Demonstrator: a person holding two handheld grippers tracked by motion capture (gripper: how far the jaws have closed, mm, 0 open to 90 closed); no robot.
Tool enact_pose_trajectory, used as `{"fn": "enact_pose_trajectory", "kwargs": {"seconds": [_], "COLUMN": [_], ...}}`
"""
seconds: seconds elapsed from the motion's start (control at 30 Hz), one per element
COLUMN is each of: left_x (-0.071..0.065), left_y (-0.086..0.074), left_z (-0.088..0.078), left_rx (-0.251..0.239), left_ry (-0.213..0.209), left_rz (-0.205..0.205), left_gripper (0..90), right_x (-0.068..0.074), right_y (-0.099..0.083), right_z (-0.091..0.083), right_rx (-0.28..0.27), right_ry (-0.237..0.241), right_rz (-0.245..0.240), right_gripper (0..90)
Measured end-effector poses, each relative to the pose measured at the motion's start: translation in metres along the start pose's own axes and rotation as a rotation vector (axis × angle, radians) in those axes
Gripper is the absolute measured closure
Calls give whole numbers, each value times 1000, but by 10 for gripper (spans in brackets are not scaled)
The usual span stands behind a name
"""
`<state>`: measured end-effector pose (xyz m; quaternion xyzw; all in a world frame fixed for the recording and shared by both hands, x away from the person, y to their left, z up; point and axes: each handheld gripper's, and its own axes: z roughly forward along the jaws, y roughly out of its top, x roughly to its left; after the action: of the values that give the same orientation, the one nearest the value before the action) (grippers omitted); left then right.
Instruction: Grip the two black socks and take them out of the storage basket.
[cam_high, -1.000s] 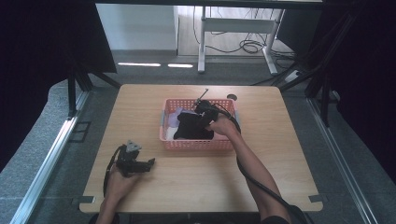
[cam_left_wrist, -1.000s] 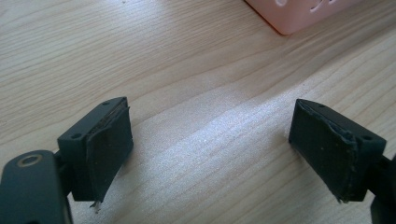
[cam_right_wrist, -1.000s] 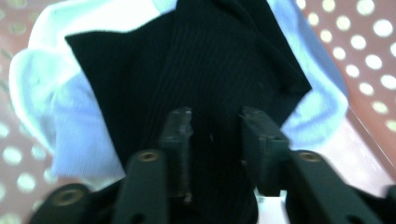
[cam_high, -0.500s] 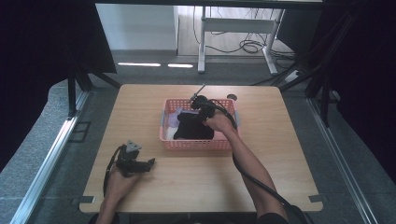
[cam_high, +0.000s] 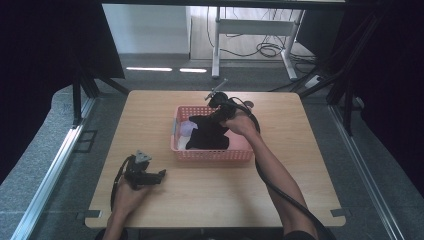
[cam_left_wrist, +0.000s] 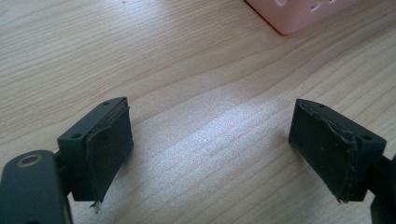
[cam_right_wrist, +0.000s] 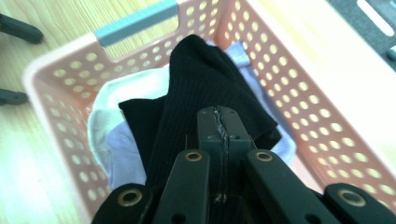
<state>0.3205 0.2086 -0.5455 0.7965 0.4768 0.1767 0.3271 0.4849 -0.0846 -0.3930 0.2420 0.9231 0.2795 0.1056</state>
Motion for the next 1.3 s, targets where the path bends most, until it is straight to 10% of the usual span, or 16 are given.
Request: {"fn": "enact_pose_trajectory", "kwargs": {"seconds": [1.3], "left_x": [0], "left_y": [0], "left_z": [0], "left_rx": [7], "left_ry": [-2], "left_rz": [2], "left_gripper": [133], "right_x": [-34], "right_y": [-24], "right_z": [-171], "right_rx": [-153], "right_ry": [-164], "right_rz": [92], "right_gripper": [898]}}
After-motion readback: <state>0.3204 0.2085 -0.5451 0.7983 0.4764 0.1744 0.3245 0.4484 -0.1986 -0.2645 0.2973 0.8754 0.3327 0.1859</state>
